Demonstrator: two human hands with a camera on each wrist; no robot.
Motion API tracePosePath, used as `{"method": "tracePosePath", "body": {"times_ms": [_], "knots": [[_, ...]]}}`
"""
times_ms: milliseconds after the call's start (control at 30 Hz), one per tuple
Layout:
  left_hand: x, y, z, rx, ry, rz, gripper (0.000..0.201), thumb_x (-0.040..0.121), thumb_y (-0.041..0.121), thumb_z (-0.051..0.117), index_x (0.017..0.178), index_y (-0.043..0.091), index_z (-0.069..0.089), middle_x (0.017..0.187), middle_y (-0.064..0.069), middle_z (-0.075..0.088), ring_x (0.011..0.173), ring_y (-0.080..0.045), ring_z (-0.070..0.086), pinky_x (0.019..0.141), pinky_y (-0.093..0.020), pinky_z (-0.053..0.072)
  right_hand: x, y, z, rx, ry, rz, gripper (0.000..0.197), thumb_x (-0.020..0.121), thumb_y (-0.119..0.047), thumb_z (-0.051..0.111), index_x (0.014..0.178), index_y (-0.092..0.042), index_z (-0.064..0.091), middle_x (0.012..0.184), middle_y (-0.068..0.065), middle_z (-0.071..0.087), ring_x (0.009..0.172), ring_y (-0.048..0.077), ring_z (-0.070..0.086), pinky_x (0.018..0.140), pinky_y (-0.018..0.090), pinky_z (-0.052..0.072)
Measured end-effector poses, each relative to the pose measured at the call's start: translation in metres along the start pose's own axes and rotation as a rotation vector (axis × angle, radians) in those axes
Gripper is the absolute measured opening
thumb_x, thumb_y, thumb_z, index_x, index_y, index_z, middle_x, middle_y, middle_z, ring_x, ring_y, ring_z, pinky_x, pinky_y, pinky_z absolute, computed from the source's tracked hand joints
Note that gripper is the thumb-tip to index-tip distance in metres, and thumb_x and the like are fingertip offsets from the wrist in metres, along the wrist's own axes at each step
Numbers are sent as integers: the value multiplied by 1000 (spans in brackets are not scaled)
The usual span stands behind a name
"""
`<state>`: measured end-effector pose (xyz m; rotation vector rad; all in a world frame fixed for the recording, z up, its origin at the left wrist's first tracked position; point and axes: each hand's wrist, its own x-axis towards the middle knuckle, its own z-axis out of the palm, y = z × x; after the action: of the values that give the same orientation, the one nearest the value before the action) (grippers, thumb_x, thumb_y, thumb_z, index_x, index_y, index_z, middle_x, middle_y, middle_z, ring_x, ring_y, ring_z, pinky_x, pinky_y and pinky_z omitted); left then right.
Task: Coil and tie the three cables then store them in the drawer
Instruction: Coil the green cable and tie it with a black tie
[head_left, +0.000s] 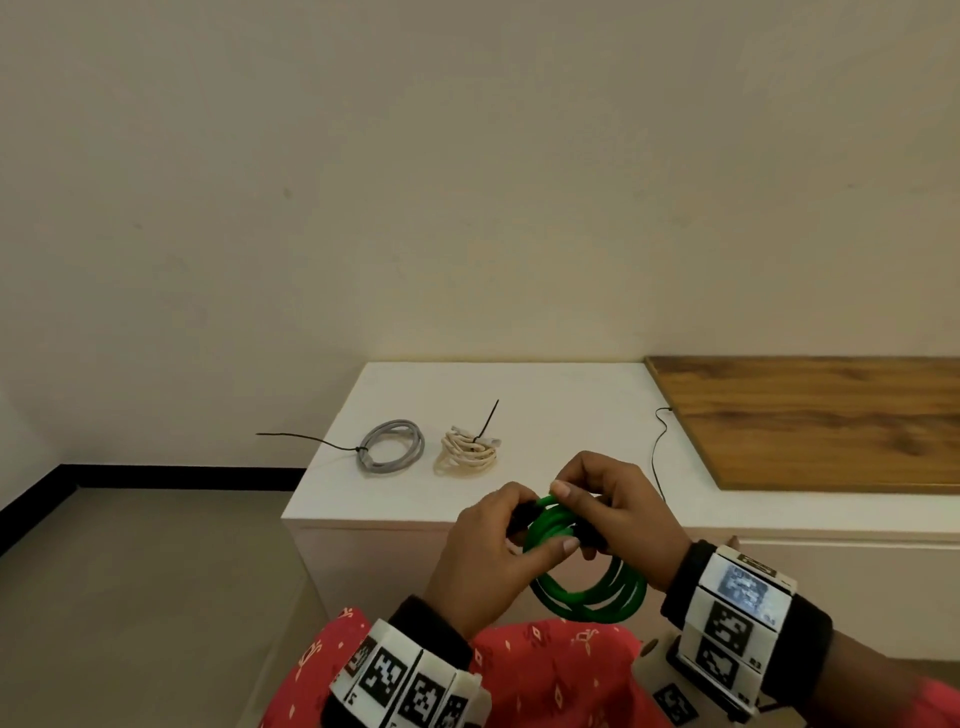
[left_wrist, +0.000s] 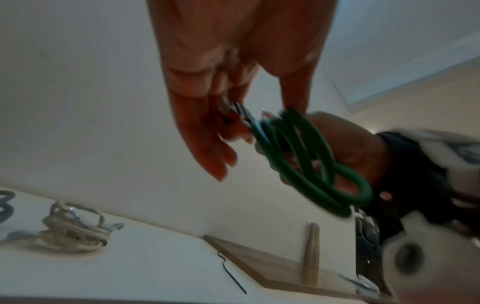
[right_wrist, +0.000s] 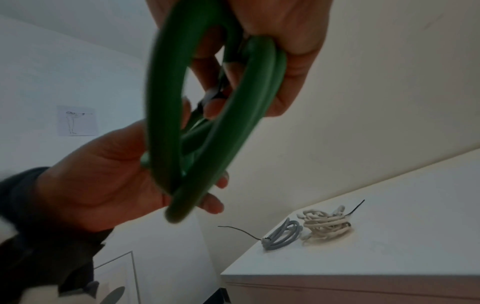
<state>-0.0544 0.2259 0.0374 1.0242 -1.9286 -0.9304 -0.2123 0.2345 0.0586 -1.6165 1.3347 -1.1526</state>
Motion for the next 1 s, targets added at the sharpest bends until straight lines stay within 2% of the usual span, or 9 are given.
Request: {"method": "tracePosePath", "body": {"times_ms": [67,133,233,400,567,700,867,933,1000], "knots": [[2,-2,-7,-138,-152,-99,49,60,49,69,96,18,55,85,4,63,79,-11,62,68,-23,53,0,1,1,-10,0,-15,15,88,-14,57,76,-6,55,60,4,58,37,16,52,39,20,40],[3,0,-13,-356,-249,-193,37,70,23,76,98,11,54,85,-2,65,76,-17,67,66,-27,57,2,3,2,3,12,-21,16,87,-14,57,74,-6,55,60,6,57,39,18,53,39,22,42],[5,4,-9,-460,-202,-230,21,80,4,65,98,8,54,78,-7,67,65,-19,69,63,-31,60,6,8,2,20,39,1,17,87,-14,58,73,-6,55,59,7,58,39,18,52,39,23,42],[16,-2,7,-294,-80,-211,15,87,7,57,85,21,52,68,-3,61,54,-11,64,57,-28,56,15,21,2,-25,43,73,17,90,-17,55,76,-7,54,61,6,58,41,16,54,39,18,38],[29,-11,21,-109,-67,-90,23,92,12,49,113,19,43,77,11,56,58,5,59,59,-11,46,30,32,-3,-37,84,84,19,90,-18,54,73,-11,52,63,6,58,40,15,54,38,17,36],[40,-24,26,-76,-58,-76,10,94,13,46,104,15,47,74,9,55,56,3,56,55,-12,44,42,43,-2,-20,76,101,18,90,-18,55,73,-12,52,64,5,59,45,15,58,40,18,40],[56,-44,29,-92,-39,-111,6,94,14,46,100,16,47,71,7,54,55,3,56,54,-12,43,63,59,-18,11,-100,207,25,92,-25,50,82,-3,58,73,13,62,64,21,59,59,25,50],[66,-54,29,-70,-21,-122,7,93,15,46,99,17,47,70,7,53,58,-2,55,57,-14,43,79,72,-37,41,-64,317,26,93,-22,48,82,-1,58,73,12,60,64,19,58,60,23,51],[76,-64,27,-60,-6,-137,7,93,15,47,98,21,47,70,7,53,60,-5,54,60,-18,43,100,89,-64,9,49,441,18,92,-11,50,76,-4,56,69,9,56,60,17,54,51,16,50]]}}
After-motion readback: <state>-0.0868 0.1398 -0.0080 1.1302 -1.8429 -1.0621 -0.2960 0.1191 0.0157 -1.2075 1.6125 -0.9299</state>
